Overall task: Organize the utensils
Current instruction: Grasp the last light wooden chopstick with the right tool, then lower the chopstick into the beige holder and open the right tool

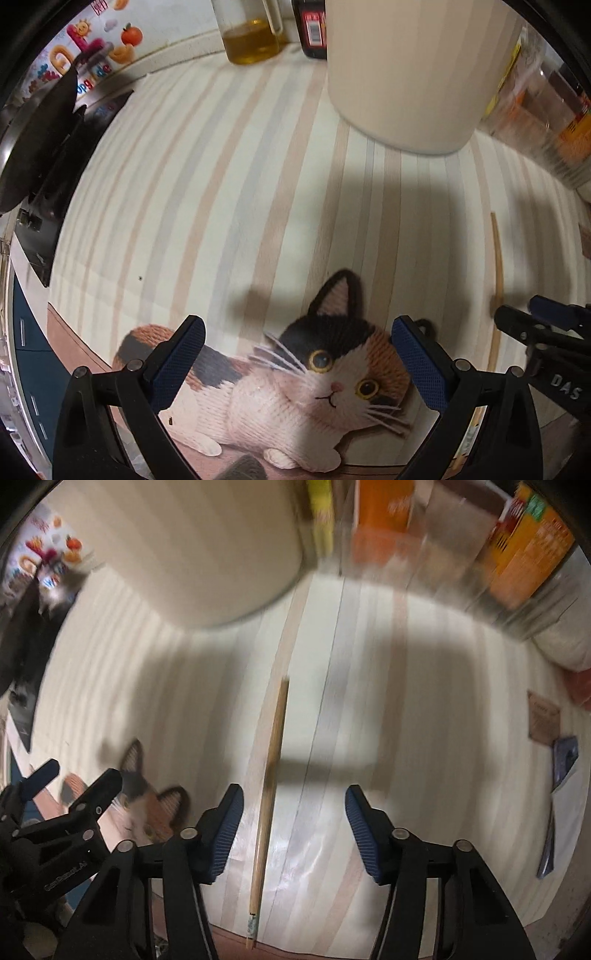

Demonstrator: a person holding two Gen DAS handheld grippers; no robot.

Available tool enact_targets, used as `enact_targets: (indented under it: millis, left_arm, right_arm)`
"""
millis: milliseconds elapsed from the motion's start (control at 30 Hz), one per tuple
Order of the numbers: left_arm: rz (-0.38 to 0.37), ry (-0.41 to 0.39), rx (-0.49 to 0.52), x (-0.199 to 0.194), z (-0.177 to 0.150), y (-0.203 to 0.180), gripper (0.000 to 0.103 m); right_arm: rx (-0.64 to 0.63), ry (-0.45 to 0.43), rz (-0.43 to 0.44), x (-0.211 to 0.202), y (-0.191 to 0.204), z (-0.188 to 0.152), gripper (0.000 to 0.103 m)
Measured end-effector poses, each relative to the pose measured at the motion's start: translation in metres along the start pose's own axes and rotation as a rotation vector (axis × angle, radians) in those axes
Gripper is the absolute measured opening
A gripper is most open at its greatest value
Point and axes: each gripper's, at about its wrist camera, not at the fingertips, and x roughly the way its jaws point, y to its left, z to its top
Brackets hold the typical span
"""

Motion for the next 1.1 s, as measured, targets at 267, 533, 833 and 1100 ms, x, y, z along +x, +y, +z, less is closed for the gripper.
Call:
enact_targets:
  millis: [267, 533, 833, 1100]
  left_arm:
    - [0.004, 0.008, 0.001, 0.008, -0.005, 0.000, 0.103]
    - [-0.008, -0.064, -0.005, -0.012, -0.006, 0.000, 0.103]
    - [-0.035, -0.151, -0.008, -0.053, 0.007, -0.001, 0.103]
    - [-0.086, -0.342, -0.047, -0.147, 0.042, 0.009, 0.103]
  right_arm:
    - [-0.122, -0.026, -0.117, 0.013, 0.028, -0.013, 0.040]
    - [-0.118, -0.056, -0.089, 0.016, 0.010, -0.030, 0.006]
    - [-0.041, -0.325, 0.013, -0.054, -0.023, -0.049, 0.006]
    - [0.026, -0.690, 0.123, -0.173, -0.022, -0.025, 0.006]
